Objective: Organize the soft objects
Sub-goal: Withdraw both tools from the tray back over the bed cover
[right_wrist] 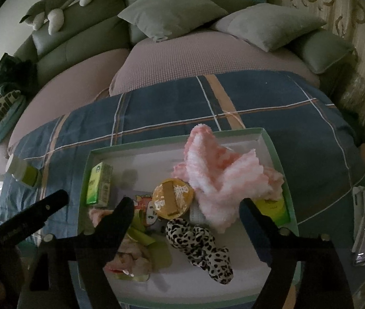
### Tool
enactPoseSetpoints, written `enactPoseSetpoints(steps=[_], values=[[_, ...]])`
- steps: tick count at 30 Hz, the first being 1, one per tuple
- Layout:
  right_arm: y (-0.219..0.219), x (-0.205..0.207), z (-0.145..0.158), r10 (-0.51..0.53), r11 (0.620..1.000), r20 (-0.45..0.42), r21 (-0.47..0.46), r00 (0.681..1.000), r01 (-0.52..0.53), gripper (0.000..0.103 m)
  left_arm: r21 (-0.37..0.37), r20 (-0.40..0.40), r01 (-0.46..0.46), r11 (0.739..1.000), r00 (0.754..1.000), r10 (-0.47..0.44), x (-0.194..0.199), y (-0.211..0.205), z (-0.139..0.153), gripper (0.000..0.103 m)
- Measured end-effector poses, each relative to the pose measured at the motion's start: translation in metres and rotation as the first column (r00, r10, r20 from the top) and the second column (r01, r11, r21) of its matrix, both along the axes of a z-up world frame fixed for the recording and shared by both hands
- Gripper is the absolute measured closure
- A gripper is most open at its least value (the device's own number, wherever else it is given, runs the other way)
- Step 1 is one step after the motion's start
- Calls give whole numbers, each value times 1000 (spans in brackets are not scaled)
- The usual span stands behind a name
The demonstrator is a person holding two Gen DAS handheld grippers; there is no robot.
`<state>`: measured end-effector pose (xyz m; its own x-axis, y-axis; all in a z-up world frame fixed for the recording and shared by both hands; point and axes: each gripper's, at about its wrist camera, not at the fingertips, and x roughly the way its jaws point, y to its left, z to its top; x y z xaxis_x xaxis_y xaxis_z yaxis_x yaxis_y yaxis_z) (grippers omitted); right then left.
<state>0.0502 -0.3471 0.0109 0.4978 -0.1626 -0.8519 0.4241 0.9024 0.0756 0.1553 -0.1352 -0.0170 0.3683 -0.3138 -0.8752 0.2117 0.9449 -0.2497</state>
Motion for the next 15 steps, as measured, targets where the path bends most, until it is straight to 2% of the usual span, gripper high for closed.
enactPoseSetpoints(steps=[2,7,15], values=[[0,0,0,-4,1000,2,4,1000,4,17,23,10,-10,1000,1000,10,0,2,-2,7],[1,1,-3,1,1000,-14,3,1000,0,17,27,11,-11,1000,1000,11,1,-1,-6,7],[9,-16,-1,13,999,-25,-36,1000,-14,17,81,84,-5,997,996,-2,-17,4,9,7]])
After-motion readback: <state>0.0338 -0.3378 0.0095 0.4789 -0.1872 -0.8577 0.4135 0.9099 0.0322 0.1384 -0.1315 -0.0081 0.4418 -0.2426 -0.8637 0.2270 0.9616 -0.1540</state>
